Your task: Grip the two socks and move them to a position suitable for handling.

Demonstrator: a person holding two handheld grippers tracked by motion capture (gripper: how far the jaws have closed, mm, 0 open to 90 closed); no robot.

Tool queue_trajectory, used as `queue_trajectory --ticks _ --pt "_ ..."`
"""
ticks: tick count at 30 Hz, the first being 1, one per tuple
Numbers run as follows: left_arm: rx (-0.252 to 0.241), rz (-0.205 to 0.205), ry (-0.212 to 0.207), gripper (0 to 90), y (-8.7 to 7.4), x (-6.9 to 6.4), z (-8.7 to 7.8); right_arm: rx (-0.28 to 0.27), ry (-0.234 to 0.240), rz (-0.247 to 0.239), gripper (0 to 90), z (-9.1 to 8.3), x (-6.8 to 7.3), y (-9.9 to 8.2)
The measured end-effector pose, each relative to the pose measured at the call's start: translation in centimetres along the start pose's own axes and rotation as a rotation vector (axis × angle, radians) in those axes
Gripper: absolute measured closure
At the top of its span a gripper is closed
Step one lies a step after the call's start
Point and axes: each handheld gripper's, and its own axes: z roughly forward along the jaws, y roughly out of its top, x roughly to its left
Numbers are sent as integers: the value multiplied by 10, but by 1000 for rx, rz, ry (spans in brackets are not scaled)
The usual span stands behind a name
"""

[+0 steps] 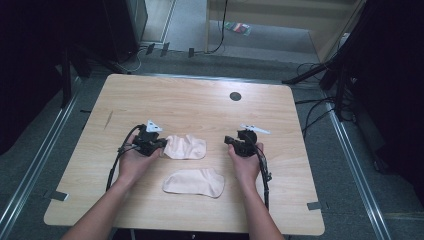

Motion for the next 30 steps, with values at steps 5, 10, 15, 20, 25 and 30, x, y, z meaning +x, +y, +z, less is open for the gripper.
queue_trajectory --ticks 5,10,15,20,25,30 --pt "-73 -33 4 553 -1 3 -6 -21 76 -51 726 -4 4 -1" --pt "-77 -61 21 540 -5 1 -6 6 45 -181 616 4 27 -6" --pt "-43 -93 49 539 -12 5 -3 48 -6 -266 544 23 40 -15" --pt "-7 -63 54 581 -14 0 1 61 -51 -361 563 35 48 -23" --pt "-17 -57 53 741 -15 -2 2 38 -111 -459 731 36 54 -29" --pt "-14 -63 39 882 -16 -1 -2 45 -93 -445 856 34 54 -30"
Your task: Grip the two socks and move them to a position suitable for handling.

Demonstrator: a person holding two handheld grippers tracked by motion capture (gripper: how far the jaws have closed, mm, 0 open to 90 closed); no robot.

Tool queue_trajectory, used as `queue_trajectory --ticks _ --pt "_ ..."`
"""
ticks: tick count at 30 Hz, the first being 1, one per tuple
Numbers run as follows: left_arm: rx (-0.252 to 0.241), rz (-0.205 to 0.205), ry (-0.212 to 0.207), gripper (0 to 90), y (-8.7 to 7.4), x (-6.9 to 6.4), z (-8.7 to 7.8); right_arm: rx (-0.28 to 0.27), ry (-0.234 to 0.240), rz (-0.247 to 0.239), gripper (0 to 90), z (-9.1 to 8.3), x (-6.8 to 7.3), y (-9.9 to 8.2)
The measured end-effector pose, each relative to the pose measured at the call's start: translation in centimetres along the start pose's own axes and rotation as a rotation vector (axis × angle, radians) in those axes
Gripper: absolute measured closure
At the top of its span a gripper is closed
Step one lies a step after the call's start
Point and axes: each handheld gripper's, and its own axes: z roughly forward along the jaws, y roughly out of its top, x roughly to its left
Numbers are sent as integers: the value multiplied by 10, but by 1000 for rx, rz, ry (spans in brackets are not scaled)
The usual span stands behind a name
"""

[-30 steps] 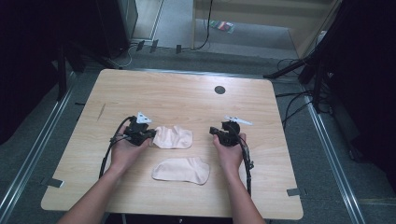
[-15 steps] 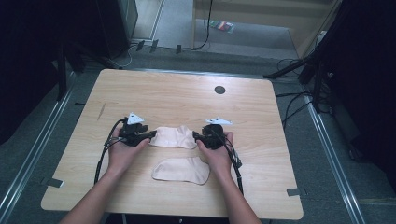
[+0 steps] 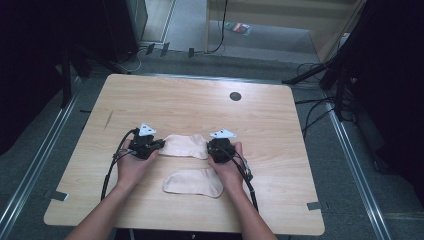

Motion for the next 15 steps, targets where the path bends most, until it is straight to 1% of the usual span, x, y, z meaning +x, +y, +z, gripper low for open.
queue_trajectory --ticks 1,3,4,5,6,7,8,9,10,11,12,15 --pt "-5 -12 -11 882 -1 1 -2 4 3 15 859 -1 0 0" --pt "-22 -29 -34 886 -2 3 -8 -5 29 55 863 -6 -5 1" --pt "-22 -29 -34 886 -2 3 -8 -5 29 55 863 -6 -5 1" --pt "-35 -41 -48 887 -2 5 -13 -17 41 73 864 -12 -7 3" --pt "-35 -41 -48 887 -2 5 -13 -17 41 73 864 -12 -7 3" --pt "-43 -43 -54 887 -1 5 -17 -24 44 73 864 -14 -8 3" --pt "-47 -43 -61 888 -1 5 -19 -36 48 67 865 -20 -9 5" --pt "-59 -37 -68 890 0 3 -25 -51 53 72 866 -27 -9 6" --pt "-59 -37 -68 891 0 3 -25 -51 53 72 866 -27 -9 6" --pt "-66 -25 -70 891 0 2 -31 -67 61 74 866 -35 -10 7" --pt "-66 -25 -70 891 0 2 -31 -67 61 74 866 -35 -10 7" --pt "-91 -28 -85 891 0 -4 -39 -83 81 98 866 -47 -10 8"
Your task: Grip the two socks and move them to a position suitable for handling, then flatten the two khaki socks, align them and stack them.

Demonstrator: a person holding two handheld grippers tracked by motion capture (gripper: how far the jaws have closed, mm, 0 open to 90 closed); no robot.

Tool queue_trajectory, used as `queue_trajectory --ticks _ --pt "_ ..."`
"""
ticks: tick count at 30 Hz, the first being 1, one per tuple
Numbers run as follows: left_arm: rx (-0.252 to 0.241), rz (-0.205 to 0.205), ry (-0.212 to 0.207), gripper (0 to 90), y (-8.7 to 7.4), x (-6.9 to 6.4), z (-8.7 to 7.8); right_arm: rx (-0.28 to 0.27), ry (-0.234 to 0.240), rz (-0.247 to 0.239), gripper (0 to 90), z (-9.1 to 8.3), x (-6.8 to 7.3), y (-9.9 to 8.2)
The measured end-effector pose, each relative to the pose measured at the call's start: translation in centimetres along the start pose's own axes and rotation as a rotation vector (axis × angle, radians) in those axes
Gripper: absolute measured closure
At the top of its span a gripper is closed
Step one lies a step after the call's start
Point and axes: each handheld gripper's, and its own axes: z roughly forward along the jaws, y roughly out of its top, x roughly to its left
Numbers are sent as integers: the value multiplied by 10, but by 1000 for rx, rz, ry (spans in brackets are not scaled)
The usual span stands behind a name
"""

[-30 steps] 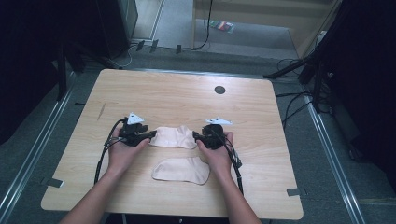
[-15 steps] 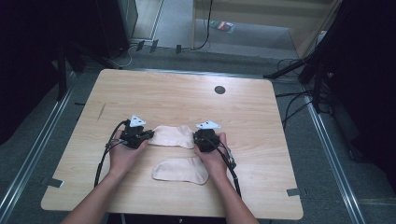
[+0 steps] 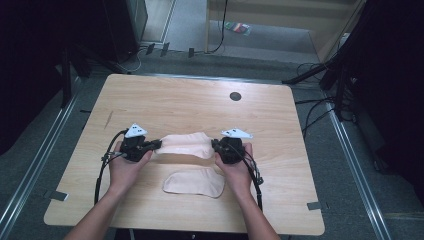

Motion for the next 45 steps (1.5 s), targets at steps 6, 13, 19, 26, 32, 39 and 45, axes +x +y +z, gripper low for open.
queue_trajectory --ticks 6,13,19,26,32,39,45 --pt "-28 -20 -62 890 -1 -12 -18 -26 15 13 866 -23 5 4" --pt "-41 15 -54 894 -7 -25 -34 -35 -1 14 875 -45 4 -1" --pt "-25 15 -70 899 -19 -29 -41 -14 -8 47 884 -60 -1 -16" --pt "-14 74 -134 894 -30 -55 -52 9 59 68 880 -76 4 -33" --pt "9 95 -150 891 -38 -64 -53 44 76 57 878 -82 1 -43" --pt "56 182 -92 885 -50 -78 -46 88 77 44 876 -81 1 -61" --pt "76 209 -78 882 -56 -82 -42 93 66 19 873 -79 4 -64"
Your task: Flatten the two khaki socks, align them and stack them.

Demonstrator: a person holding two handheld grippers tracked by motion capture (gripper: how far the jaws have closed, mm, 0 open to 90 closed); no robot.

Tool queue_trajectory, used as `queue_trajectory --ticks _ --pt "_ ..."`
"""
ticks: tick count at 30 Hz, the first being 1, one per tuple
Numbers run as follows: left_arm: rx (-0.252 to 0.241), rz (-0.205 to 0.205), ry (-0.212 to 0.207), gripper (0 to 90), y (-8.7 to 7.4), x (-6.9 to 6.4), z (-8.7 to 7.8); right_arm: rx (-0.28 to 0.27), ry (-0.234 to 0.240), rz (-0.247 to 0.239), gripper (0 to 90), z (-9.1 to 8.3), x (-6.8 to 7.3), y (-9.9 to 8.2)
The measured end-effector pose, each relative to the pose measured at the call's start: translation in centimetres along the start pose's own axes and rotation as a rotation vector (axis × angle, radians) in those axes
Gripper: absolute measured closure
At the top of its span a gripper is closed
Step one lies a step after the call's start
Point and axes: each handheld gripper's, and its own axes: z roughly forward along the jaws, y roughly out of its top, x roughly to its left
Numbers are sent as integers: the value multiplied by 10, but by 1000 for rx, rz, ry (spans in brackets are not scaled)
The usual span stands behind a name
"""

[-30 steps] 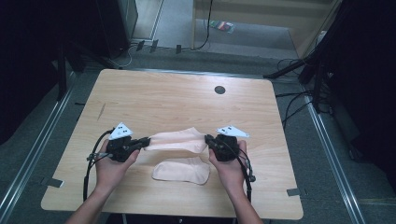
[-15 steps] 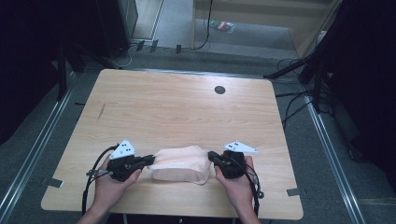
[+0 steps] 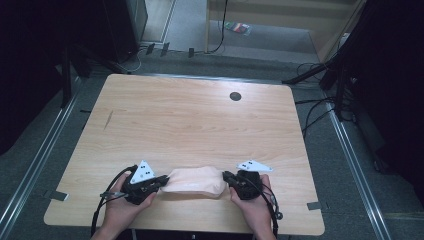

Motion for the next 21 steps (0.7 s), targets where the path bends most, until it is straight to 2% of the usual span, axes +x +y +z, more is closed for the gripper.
queue_trajectory --ticks 3,7,15,17,18,19,20,21 --pt "5 18 19 880 -2 -2 3 7 -5 -5 872 4 1 -2" --pt "6 16 22 878 -3 -2 5 21 -8 -13 870 8 1 -5" --pt "45 43 39 867 -7 -6 16 46 -18 -37 864 17 -1 -12" --pt "41 36 48 810 -8 -6 18 51 -18 -36 857 20 -2 -14" --pt "38 24 42 810 -9 -5 19 51 -18 -36 857 20 -2 -14" --pt "0 -11 13 706 -11 -1 19 48 -5 -34 791 21 -3 -14" --pt "0 -11 13 664 -11 -1 19 48 -5 -34 791 21 -3 -14" --pt "-53 -52 -12 588 -14 5 16 18 -4 -35 632 20 -3 -15"
